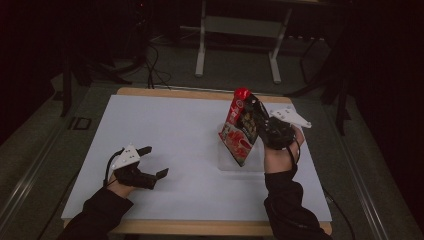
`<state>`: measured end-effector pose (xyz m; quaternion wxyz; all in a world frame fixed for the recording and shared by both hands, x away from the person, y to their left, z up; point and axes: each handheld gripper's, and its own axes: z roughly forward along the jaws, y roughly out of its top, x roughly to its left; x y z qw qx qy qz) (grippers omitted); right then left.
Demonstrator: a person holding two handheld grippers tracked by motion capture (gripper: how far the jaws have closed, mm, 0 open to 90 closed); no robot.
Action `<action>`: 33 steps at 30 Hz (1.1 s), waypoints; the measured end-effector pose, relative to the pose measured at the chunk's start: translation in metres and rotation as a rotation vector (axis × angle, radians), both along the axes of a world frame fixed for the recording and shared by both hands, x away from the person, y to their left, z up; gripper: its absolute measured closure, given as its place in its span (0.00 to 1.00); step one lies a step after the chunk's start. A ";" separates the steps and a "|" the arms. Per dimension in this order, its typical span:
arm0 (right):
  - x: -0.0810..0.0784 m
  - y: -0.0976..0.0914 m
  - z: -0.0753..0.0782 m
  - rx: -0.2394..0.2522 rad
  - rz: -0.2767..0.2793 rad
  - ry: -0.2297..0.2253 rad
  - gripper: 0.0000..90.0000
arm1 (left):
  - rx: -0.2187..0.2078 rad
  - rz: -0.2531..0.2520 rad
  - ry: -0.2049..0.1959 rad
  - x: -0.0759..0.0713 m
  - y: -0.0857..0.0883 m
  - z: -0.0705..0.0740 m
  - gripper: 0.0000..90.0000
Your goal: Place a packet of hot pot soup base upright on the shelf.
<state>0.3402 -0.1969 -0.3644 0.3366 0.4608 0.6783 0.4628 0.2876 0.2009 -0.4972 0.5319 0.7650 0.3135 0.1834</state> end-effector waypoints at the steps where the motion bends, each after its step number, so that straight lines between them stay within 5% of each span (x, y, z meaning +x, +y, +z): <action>1: 0.000 0.003 -0.002 -0.010 0.005 0.003 0.85 | -0.001 -0.004 0.001 0.000 0.000 -0.001 0.01; 14: 0.002 0.011 -0.023 -0.023 0.027 0.048 0.83 | -0.001 -0.014 0.004 0.000 0.000 -0.001 0.01; 17: 0.001 0.014 -0.039 -0.050 0.024 0.043 0.81 | -0.006 -0.017 0.001 -0.001 0.000 0.000 0.01; 31: -0.006 0.010 -0.042 -0.010 0.054 0.061 0.78 | -0.034 -0.012 0.000 -0.001 0.004 0.000 0.01; 33: -0.002 0.007 -0.040 0.007 0.066 0.082 0.70 | -0.033 -0.014 0.005 -0.001 0.004 -0.001 0.01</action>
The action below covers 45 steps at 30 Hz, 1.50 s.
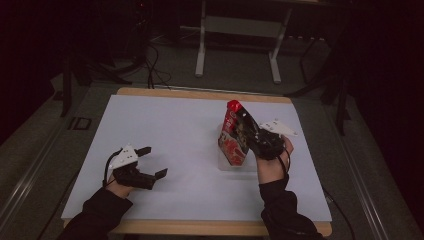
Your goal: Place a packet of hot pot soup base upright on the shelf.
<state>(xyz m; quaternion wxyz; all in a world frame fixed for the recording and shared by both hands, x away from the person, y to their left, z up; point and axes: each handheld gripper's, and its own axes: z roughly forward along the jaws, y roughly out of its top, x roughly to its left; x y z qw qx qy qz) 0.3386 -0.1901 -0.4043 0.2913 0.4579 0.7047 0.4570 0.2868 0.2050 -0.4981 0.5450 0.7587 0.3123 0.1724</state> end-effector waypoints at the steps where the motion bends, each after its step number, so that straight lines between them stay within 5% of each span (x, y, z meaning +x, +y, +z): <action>1: 0.000 -0.001 0.001 0.011 0.004 -0.002 0.67 | 0.000 -0.001 0.001 0.000 0.000 0.000 0.01; 15: -0.002 -0.008 0.035 0.054 0.085 -0.084 0.30 | 0.003 -0.021 -0.004 -0.002 -0.003 -0.001 0.01; 17: -0.005 -0.008 0.042 0.056 0.116 -0.105 0.17 | 0.003 -0.024 -0.005 -0.003 -0.004 0.000 0.01; 26: -0.019 -0.002 0.060 0.107 0.240 -0.152 0.13 | -0.001 -0.051 -0.009 -0.004 -0.005 0.000 0.01; 31: -0.028 0.000 0.063 0.088 0.278 -0.161 0.13 | 0.000 -0.071 -0.013 -0.006 -0.006 0.001 0.01; 45: -0.051 -0.005 0.043 0.067 0.369 -0.151 0.13 | -0.012 -0.088 -0.009 -0.006 -0.007 0.001 0.01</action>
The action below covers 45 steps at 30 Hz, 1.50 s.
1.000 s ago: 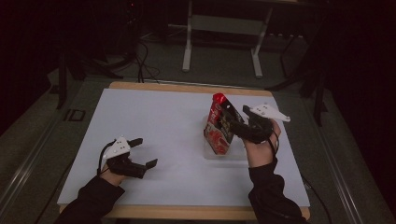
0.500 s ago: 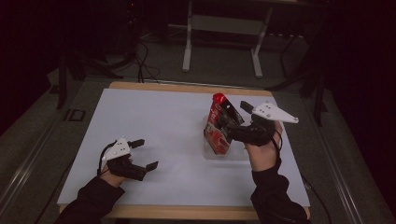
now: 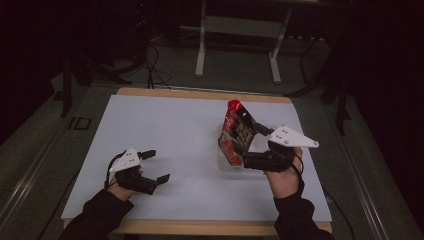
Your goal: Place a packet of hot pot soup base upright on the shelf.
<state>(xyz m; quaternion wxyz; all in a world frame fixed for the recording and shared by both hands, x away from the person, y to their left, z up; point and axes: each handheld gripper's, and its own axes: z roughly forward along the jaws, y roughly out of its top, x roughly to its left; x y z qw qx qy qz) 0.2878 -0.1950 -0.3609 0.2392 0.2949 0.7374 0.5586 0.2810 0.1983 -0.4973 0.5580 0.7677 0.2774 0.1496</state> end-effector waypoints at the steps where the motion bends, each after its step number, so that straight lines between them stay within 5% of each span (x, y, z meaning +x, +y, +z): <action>1: -0.002 0.000 -0.003 -0.009 0.004 0.003 0.13 | 0.000 -0.002 0.001 0.000 0.000 0.000 0.01; 10: -0.013 -0.007 -0.029 -0.004 0.052 0.007 0.13 | -0.005 -0.010 -0.004 -0.001 -0.001 0.001 0.01; 22: -0.020 -0.015 -0.063 -0.066 0.071 0.036 0.13 | -0.001 -0.015 -0.006 -0.001 0.000 0.001 0.01; 45: -0.026 -0.033 -0.096 -0.133 0.081 0.099 0.15 | 0.008 -0.031 -0.006 -0.002 -0.003 0.000 0.01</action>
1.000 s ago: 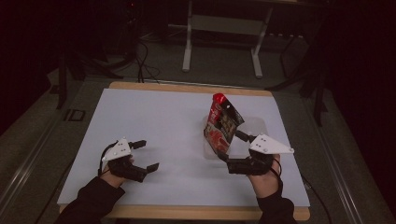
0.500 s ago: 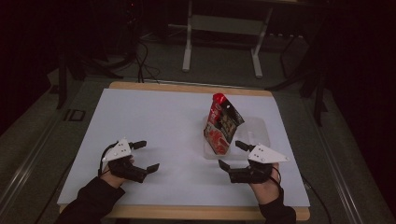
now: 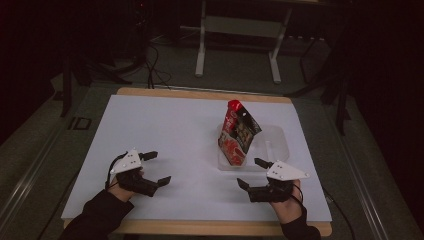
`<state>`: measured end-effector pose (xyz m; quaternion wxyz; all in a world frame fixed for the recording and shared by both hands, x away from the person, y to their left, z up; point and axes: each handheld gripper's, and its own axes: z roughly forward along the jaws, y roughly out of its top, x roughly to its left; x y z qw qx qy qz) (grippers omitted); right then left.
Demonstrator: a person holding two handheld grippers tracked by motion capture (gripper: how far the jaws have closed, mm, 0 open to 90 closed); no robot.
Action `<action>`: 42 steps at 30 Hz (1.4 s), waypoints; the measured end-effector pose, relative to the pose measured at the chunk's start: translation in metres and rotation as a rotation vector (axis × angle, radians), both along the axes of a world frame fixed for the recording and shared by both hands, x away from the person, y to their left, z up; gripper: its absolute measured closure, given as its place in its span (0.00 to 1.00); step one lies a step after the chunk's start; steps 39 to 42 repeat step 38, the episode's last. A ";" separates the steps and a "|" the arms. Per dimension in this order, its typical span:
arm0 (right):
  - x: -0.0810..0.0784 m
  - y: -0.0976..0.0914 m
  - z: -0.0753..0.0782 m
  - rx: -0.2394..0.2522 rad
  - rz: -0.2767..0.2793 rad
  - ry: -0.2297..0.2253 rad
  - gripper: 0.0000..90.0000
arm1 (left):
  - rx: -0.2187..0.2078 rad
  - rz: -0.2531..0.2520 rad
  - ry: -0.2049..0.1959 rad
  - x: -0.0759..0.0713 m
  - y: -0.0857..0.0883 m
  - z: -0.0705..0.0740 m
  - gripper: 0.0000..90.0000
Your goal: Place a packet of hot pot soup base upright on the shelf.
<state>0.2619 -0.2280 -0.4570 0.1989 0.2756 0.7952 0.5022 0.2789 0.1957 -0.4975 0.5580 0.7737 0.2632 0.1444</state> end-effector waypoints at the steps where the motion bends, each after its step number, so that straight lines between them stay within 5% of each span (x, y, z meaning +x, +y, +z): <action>1: 0.000 -0.001 -0.001 0.000 -0.001 0.003 0.15 | 0.000 0.000 0.000 0.000 0.000 0.000 0.01; 21: -0.007 -0.036 -0.007 0.010 -0.103 0.006 0.14 | 0.012 -0.006 0.003 0.001 0.000 -0.003 0.01; 42: -0.005 -0.034 -0.011 0.004 -0.080 0.004 0.15 | 0.019 -0.027 0.003 -0.002 -0.004 -0.005 0.01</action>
